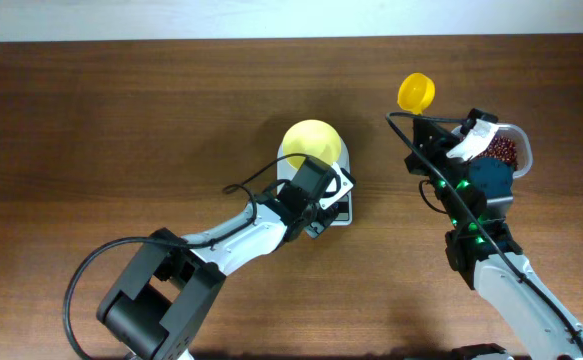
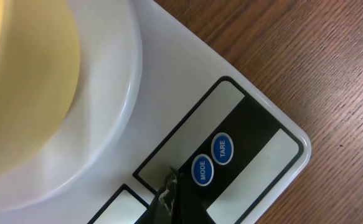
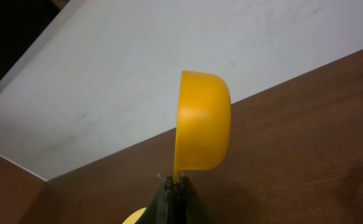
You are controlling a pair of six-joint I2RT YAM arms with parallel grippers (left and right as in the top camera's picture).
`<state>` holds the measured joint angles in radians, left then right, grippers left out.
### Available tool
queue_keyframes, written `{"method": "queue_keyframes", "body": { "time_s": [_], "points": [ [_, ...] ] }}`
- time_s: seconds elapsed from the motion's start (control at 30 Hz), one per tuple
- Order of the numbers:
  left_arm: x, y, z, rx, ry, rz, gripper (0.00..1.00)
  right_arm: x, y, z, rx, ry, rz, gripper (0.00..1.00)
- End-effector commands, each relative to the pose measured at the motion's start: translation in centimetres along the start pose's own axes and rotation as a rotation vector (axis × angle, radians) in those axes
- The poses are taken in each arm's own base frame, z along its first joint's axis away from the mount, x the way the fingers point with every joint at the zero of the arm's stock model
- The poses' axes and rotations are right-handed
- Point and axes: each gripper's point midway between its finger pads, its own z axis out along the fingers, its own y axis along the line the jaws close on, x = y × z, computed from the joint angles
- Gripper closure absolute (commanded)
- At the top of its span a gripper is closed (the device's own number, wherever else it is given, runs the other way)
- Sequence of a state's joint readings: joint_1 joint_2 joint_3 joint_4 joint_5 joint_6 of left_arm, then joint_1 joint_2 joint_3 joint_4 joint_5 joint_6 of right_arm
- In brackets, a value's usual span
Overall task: Scoop item into bowl and weigh 50g on scale
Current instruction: 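Move the left gripper back to the scale and press the tare button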
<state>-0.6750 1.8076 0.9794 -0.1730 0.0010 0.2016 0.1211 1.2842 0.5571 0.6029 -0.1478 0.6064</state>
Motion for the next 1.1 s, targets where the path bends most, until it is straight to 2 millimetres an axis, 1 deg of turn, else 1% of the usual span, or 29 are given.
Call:
{"method": "queue_keyframes", "body": {
  "time_s": [0.0, 0.37, 0.53, 0.73, 1.07],
  "points": [
    [0.5, -0.6, 0.7, 0.021, 0.014, 0.014, 1.0, -0.1, 0.6, 0.1, -0.031, 0.011, 0.003, 0.96],
    [0.8, -0.7, 0.7, 0.024, 0.026, 0.014, 1.0, -0.1, 0.6, 0.1, -0.031, 0.01, 0.003, 0.96],
    [1.6, -0.8, 0.9, 0.028, 0.045, 0.013, 1.0, -0.1, 0.6, 0.1, -0.031, 0.011, 0.003, 0.96],
    [2.0, -1.1, 1.0, 0.037, 0.048, 0.013, 1.0, -0.1, 0.6, 0.1, -0.031, 0.011, 0.003, 0.96],
    [1.9, -1.1, 0.8, 0.042, 0.045, 0.012, 1.0, -0.1, 0.6, 0.1, -0.032, 0.011, 0.003, 0.96]
  ]
}}
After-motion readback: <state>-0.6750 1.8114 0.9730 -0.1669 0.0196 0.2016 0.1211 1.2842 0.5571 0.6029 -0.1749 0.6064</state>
